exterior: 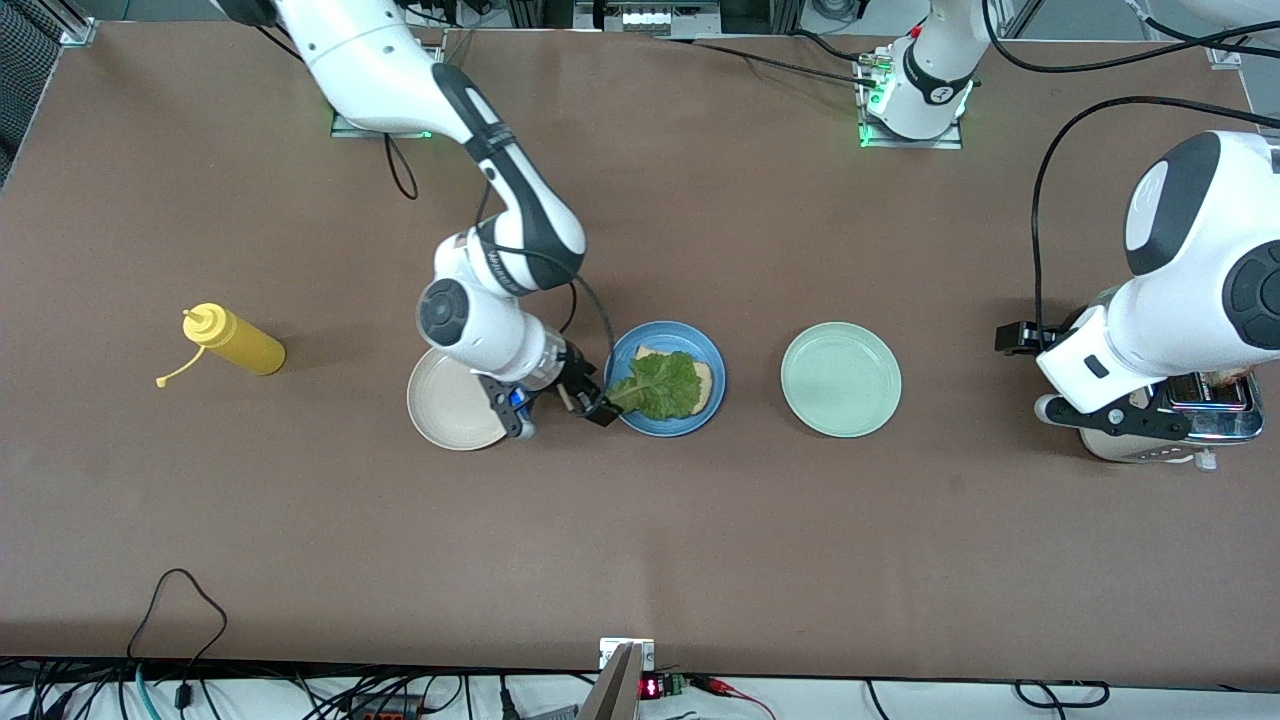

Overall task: Make sandwich in blue plate with both arms
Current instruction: 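Withdraw the right gripper away from the blue plate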

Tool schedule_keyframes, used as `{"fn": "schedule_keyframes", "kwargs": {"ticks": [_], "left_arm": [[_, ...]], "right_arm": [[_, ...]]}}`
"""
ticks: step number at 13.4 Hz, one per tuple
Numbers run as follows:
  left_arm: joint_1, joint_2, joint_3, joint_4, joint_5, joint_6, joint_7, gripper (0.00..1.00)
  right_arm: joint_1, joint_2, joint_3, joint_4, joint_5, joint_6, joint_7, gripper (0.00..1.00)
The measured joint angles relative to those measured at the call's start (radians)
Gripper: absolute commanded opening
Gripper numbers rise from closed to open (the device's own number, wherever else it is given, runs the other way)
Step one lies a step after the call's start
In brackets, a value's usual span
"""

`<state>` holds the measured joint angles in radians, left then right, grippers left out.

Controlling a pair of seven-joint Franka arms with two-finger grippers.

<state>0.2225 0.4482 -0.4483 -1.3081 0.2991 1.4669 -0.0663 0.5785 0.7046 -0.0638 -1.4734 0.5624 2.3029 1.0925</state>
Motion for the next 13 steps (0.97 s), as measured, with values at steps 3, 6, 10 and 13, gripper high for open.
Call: {"fn": "schedule_keyframes", "kwargs": {"ticks": [3,6,10,13], "left_arm": [[0.004,-0.003,0.0,0.001,-0.001,0.0,0.0,1.0],[0.023,-0.005,0.001,0.001,-0.003,0.0,0.0,1.0],[0.025,-0.005,0.001,0.001,-0.011,0.001,0.0,1.0],[0.025,-0.005,0.001,0.001,-0.013,0.001,0.0,1.0]], "right_arm": [[-0.115,-0.111,-0.004,0.006,-0.051,-0.217,-0.164,1.0],[-0.24,-0.215,-0.005,0.008,-0.127,-0.416,-0.375,1.0],[-0.373,-0.354,0.0,0.008,-0.305,-0.655,-0.686,1.0],[-0.494,-0.434,0.0,0.004,-0.412,-0.752,-0.965,1.0]]}}
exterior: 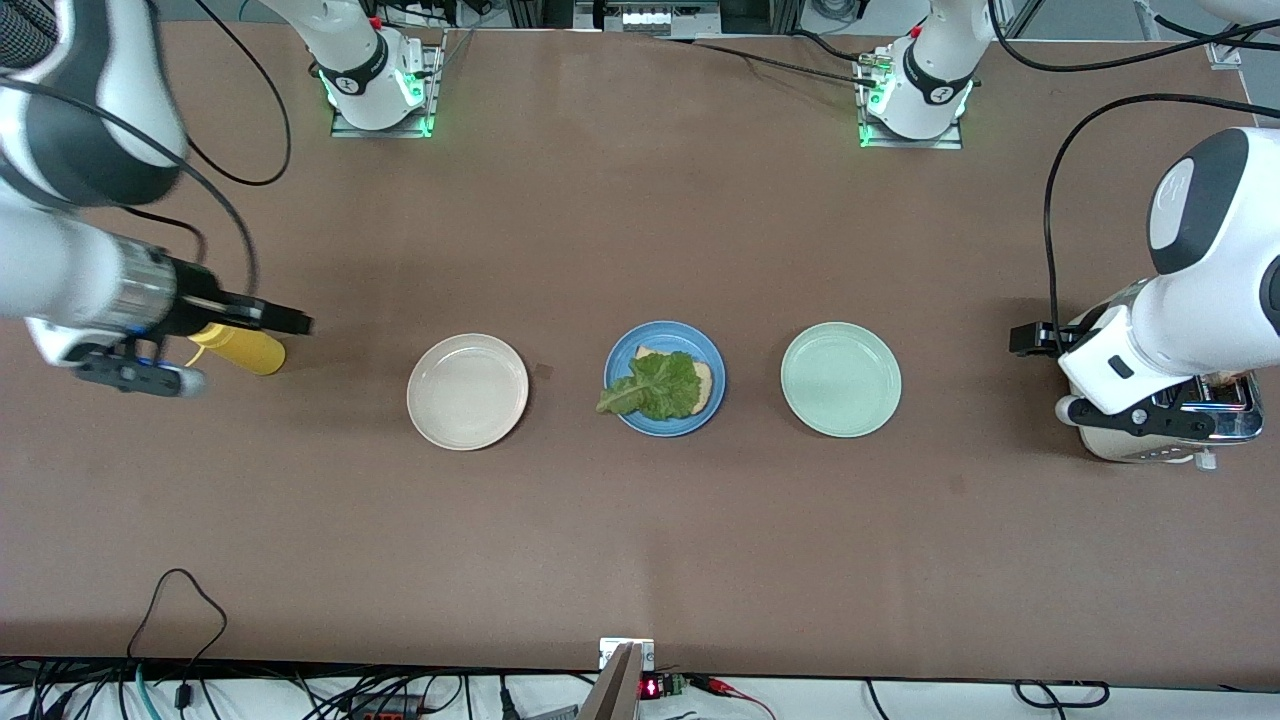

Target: Make sandwich in blue plate with both arms

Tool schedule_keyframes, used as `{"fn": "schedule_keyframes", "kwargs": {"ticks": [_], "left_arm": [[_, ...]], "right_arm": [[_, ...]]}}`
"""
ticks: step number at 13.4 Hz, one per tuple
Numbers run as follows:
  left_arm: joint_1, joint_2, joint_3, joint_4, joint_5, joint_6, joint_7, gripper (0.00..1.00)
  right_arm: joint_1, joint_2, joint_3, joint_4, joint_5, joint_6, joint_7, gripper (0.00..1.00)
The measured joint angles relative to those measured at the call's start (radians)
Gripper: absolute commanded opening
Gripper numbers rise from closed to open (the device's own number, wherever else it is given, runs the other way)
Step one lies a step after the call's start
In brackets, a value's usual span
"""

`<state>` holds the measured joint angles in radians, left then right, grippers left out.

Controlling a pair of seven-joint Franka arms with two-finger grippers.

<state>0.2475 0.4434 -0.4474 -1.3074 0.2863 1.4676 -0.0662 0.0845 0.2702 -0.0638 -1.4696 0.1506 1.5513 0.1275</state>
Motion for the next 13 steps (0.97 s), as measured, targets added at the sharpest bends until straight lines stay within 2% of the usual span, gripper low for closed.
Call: {"fn": "schedule_keyframes", "kwargs": {"ticks": [2,6,13], "left_arm": [[0.0,0.0,0.0,0.0,0.0,0.0,0.0,1.0],[0.0,0.0,0.0,0.0,-0.001,0.0,0.0,1.0],[-0.001,0.0,0.0,0.0,-0.004,0.0,0.0,1.0]], "right_arm": [[-0.052,-0.033,0.001,-0.002,-0.052,-0.02,-0.086,1.0],[-0.119,-0.058,0.003,-0.005,-0.069,-0.023,-0.189,1.0],[-0.137,-0.08,0.005,-0.008,-0.113,-0.022,-0.259,1.0]]}}
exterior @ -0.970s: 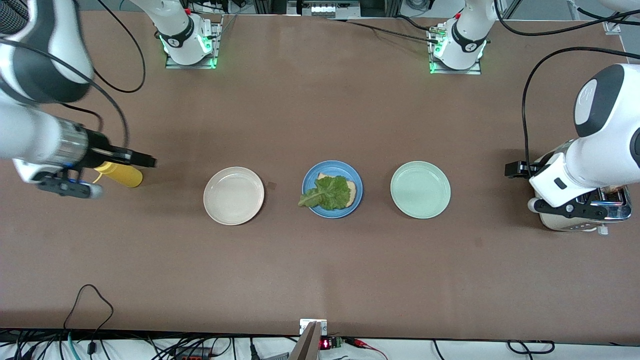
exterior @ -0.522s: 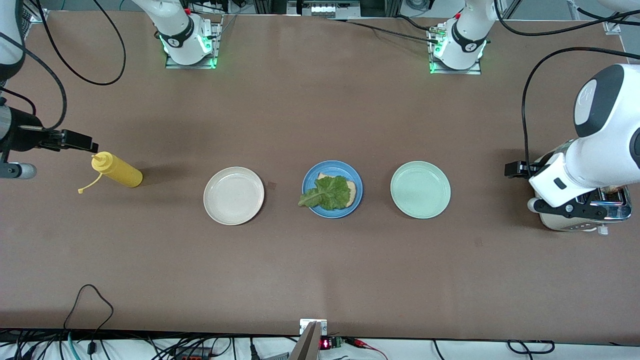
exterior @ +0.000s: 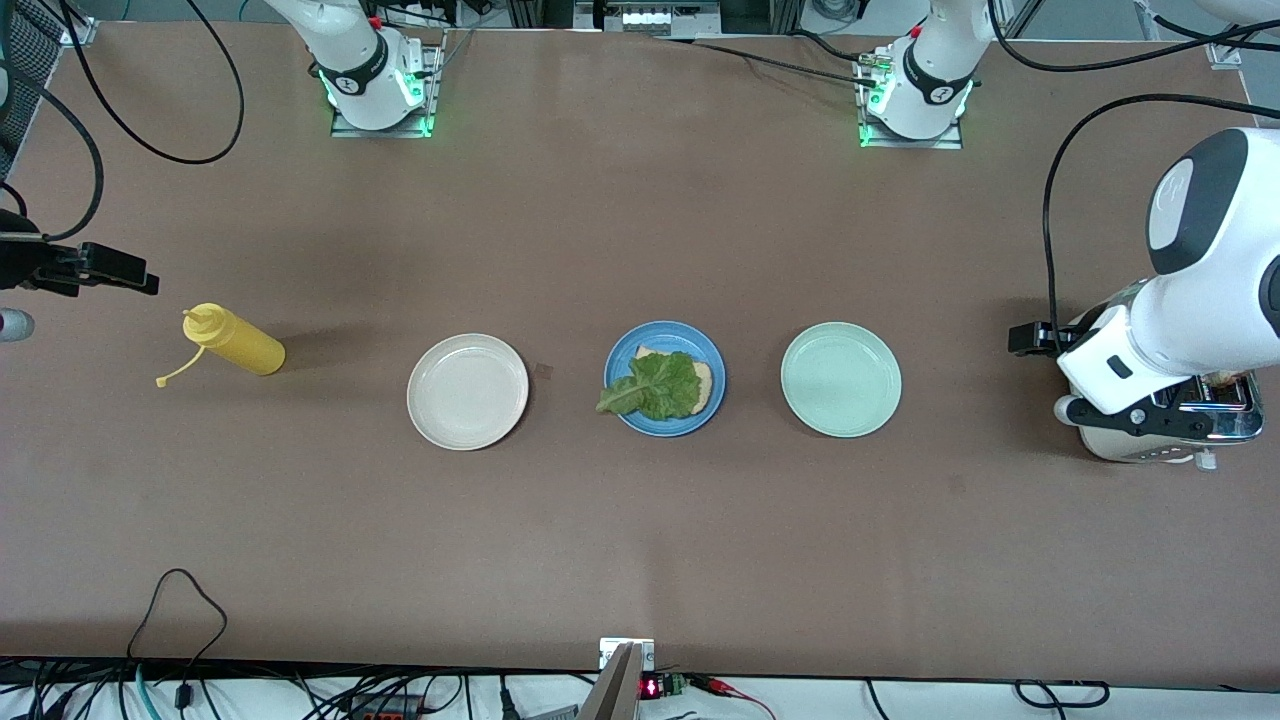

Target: Make sandwich in blue plate with both arms

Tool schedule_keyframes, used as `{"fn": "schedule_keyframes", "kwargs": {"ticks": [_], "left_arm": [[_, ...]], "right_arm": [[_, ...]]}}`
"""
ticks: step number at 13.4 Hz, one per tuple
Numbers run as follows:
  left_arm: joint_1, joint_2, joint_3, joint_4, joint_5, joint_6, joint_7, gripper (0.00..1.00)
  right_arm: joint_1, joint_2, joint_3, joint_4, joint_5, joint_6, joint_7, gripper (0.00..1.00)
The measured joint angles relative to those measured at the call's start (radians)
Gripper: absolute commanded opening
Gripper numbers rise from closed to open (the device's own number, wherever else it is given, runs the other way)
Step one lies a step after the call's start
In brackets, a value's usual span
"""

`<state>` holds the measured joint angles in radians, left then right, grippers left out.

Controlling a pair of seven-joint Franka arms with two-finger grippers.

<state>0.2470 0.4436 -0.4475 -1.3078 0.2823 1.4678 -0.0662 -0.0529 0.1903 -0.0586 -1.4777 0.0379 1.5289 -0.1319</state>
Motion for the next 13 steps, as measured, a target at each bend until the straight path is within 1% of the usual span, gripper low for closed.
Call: {"fn": "schedule_keyframes", "kwargs": {"ticks": [4,10,13], "left_arm": [[0.0,0.0,0.0,0.0,-0.001,0.0,0.0,1.0],[-0.001,0.0,0.0,0.0,-0.001,0.0,0.0,1.0],[-0.002,0.0,0.0,0.0,-0.001,0.0,0.0,1.0]], "right_arm": [[0.0,-0.017,0.002,-0.005,-0.02,0.0,0.0,1.0],[-0.008,-0.061,0.005,-0.038,-0.021,0.0,0.0,1.0],[-0.009,-0.065,0.006,-0.052,-0.022,0.0,0.0,1.0]]}}
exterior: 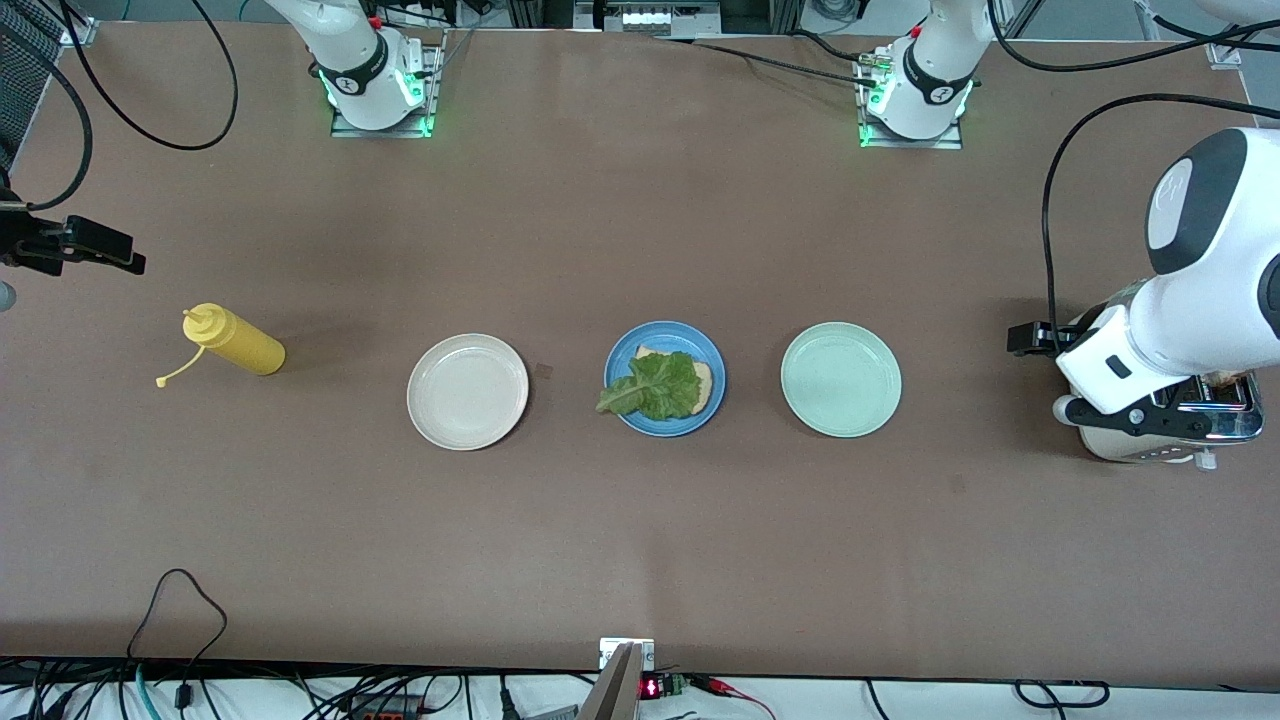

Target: Make sandwich in blue plate with both arms

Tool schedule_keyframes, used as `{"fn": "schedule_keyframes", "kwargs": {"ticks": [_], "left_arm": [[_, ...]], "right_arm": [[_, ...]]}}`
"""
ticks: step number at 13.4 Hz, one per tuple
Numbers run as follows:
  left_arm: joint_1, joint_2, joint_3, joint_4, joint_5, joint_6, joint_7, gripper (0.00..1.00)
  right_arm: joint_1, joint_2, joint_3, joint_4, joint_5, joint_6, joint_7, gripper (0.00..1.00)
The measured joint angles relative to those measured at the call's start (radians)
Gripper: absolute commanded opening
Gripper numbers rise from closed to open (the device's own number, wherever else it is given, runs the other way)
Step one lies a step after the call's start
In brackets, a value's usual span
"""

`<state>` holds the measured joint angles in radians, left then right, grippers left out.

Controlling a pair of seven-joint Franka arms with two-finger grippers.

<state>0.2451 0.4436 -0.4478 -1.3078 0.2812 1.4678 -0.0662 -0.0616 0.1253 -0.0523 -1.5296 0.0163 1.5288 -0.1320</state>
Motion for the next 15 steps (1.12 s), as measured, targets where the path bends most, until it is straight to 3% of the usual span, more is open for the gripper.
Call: {"fn": "schedule_keyframes", "kwargs": {"ticks": [15], "left_arm": [[-0.008,0.003,0.0,-0.001,0.0,0.0,-0.001,1.0]], "right_arm": [[-0.003,0.013,0.007,-0.021,-0.003,-0.001,0.0,1.0]]}}
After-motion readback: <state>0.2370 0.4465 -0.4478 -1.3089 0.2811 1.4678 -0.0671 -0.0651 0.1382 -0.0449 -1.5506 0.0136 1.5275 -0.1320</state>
